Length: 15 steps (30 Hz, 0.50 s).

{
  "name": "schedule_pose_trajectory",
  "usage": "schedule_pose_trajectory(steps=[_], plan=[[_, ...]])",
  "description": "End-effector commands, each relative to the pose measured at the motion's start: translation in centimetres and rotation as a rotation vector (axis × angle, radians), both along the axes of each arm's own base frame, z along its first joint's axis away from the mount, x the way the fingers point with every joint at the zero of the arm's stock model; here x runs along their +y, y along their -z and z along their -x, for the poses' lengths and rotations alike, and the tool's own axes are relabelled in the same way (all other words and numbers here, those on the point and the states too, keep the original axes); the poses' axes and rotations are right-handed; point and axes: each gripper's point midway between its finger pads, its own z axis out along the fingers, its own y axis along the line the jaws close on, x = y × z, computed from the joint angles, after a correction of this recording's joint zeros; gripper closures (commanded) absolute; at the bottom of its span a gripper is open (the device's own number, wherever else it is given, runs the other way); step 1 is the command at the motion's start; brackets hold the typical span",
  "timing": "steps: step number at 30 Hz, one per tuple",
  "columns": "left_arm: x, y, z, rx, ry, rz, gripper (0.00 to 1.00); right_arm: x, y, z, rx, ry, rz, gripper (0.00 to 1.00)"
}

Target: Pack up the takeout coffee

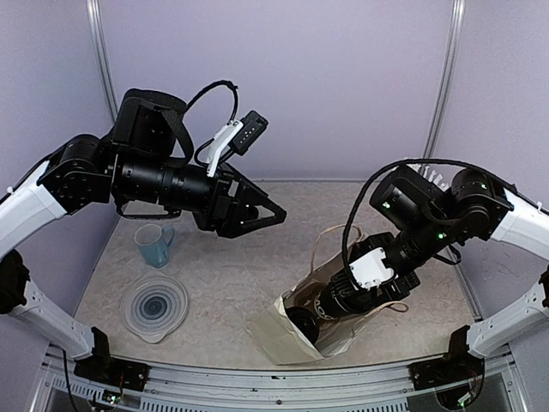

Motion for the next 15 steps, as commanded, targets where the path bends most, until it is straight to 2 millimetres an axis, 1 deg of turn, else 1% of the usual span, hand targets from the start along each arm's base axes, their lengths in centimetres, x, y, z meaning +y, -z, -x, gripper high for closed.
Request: schedule_pose_trajectory(steps=[1, 3, 5, 7, 9, 10, 11, 13, 15], plan=[[-1.5, 2.1, 2.8, 0.043, 0.073, -0.028, 0.28, 0.6, -1.0, -0.4, 0.01, 0.017, -0.038, 0.57], [-2.2, 1.7, 3.4, 0.018, 0.091, -0.026, 0.28, 0.4, -0.7, -0.4, 0.011, 0.019, -0.031, 0.57], [-3.5, 1.8, 4.0, -0.002, 0.121, -0.039, 0.28, 0.4, -0.6, -0.4, 0.012, 0.022, -0.027, 0.57], [-5.0, 2.9, 4.0, -0.014, 0.128, -0.078, 0.29, 0.2, -0.5, -0.5, 0.008, 0.025, -0.026, 0.57], [-6.0, 3.2, 4.0, -0.021, 0.146, -0.089, 0.33, 0.1, -0.5, -0.6, 0.007, 0.027, -0.025, 0.57], [-6.5, 3.8, 3.5, -0.025, 0.133, -0.105, 0.37, 0.0, -0.5, -0.5, 0.006, 0.029, -0.025, 0.57], [-6.6, 3.9, 3.0, -0.033, 0.115, -0.114, 0.42, 0.0, -0.4, -0.5, 0.007, 0.028, -0.024, 0.57], [-6.6, 4.3, 1.9, -0.043, 0.087, -0.138, 0.6, -0.2, -0.5, -0.5, 0.004, 0.031, -0.025, 0.57], [-6.8, 4.6, 1.1, -0.054, 0.076, -0.154, 0.8, -0.4, -0.5, -0.5, 0.003, 0.034, -0.026, 0.57]])
